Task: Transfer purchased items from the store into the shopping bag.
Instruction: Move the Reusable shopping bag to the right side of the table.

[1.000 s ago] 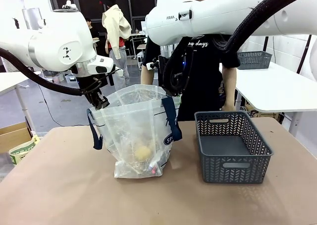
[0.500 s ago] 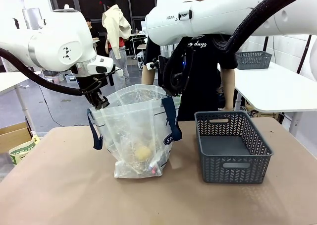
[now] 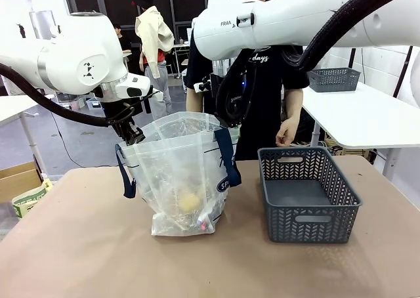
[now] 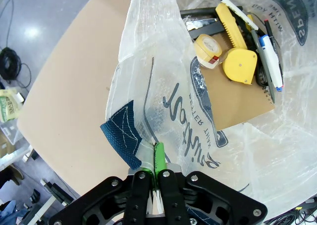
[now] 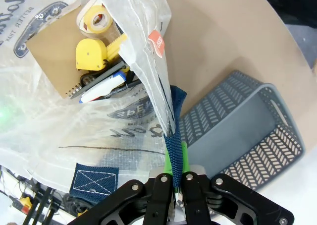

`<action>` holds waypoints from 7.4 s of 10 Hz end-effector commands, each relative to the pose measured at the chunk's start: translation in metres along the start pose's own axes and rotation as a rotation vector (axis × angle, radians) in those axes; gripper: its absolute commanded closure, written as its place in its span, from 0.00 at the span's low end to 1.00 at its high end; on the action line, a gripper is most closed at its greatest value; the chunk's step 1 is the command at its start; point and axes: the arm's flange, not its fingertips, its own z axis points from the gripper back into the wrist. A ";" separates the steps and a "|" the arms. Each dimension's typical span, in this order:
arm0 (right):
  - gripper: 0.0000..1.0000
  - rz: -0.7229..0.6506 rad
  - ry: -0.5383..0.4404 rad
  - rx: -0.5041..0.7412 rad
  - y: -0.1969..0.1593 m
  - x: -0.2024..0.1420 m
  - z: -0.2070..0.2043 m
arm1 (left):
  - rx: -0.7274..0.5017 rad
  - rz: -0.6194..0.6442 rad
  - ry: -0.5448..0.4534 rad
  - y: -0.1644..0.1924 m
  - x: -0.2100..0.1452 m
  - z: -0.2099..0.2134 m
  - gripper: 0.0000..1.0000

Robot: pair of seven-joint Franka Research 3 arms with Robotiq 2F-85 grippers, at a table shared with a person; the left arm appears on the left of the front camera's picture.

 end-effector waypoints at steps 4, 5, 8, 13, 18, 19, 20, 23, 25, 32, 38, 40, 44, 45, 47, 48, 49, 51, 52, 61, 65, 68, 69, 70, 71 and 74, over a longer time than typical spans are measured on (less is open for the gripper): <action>1.00 -0.006 0.000 0.001 -0.001 -0.001 0.001 | 0.004 0.012 -0.003 0.001 0.000 0.001 1.00; 1.00 -0.006 0.000 0.001 -0.001 -0.001 0.001 | 0.004 0.012 -0.003 0.001 0.000 0.001 1.00; 1.00 -0.006 0.000 0.001 -0.001 -0.001 0.001 | 0.004 0.012 -0.003 0.001 0.000 0.001 1.00; 1.00 -0.045 -0.022 0.020 0.010 0.008 0.001 | -0.006 -0.004 -0.046 -0.005 0.006 0.006 1.00; 1.00 -0.238 -0.101 0.202 0.022 0.018 0.008 | -0.082 0.110 -0.191 0.002 0.020 0.008 1.00; 1.00 -0.289 -0.092 0.226 0.026 0.020 0.008 | -0.078 0.158 -0.194 0.005 0.021 0.008 1.00; 1.00 -0.346 -0.063 0.249 0.028 0.023 0.007 | -0.081 0.181 -0.192 0.007 0.022 0.007 1.00; 1.00 -0.273 -0.078 0.202 0.024 0.014 0.006 | -0.082 0.139 -0.169 0.004 0.018 0.009 1.00; 1.00 -0.519 -0.070 0.328 0.021 0.023 0.008 | -0.087 0.151 -0.168 0.004 0.019 0.007 1.00; 1.00 -1.003 0.126 0.406 0.019 0.033 0.010 | -0.073 0.255 -0.268 0.000 -0.001 0.013 1.00; 1.00 -0.948 0.075 0.483 0.016 0.036 0.001 | -0.122 0.247 -0.255 -0.008 0.008 0.017 1.00; 1.00 -0.938 0.035 0.490 0.016 0.046 0.004 | -0.175 0.276 -0.298 -0.011 0.006 0.020 1.00; 1.00 -0.962 -0.004 0.528 0.006 0.068 0.008 | -0.298 0.247 -0.353 -0.020 0.015 0.017 1.00; 1.00 -0.939 -0.001 0.530 0.004 0.075 0.009 | -0.309 0.241 -0.351 -0.023 0.018 0.015 1.00; 1.00 -0.902 0.009 0.539 0.003 0.088 0.012 | -0.328 0.219 -0.346 -0.031 0.022 0.012 1.00; 1.00 -0.889 0.008 0.545 0.005 0.091 0.014 | -0.331 0.219 -0.347 -0.031 0.022 0.012 1.00; 1.00 -0.873 0.030 0.548 0.005 0.090 0.013 | -0.338 0.244 -0.355 -0.027 0.022 0.010 1.00; 1.00 -0.908 0.008 0.522 0.009 0.074 -0.001 | -0.301 0.248 -0.317 -0.034 0.023 0.010 1.00; 1.00 -0.908 0.008 0.522 0.009 0.074 -0.001 | -0.301 0.248 -0.317 -0.034 0.023 0.010 1.00; 1.00 -0.952 -0.063 0.702 -0.011 0.099 -0.008 | -0.299 0.243 -0.455 -0.034 0.013 0.015 1.00; 1.00 -0.926 -0.042 0.703 -0.004 0.110 -0.010 | -0.300 0.247 -0.515 -0.034 0.020 0.017 1.00; 1.00 -0.923 -0.045 0.715 0.000 0.114 -0.010 | -0.301 0.237 -0.539 -0.035 0.023 0.016 1.00; 1.00 -0.927 -0.049 0.720 0.000 0.113 -0.010 | -0.295 0.243 -0.537 -0.035 0.023 0.015 1.00; 1.00 -0.926 -0.047 0.724 0.002 0.111 -0.010 | -0.259 0.312 -0.478 -0.035 0.024 0.013 1.00; 1.00 -0.917 -0.033 0.724 0.005 0.107 -0.011 | -0.288 0.256 -0.478 -0.039 0.024 0.014 1.00; 1.00 -0.983 -0.048 0.714 0.007 0.099 -0.019 | -0.264 0.191 -0.510 -0.033 0.018 0.006 1.00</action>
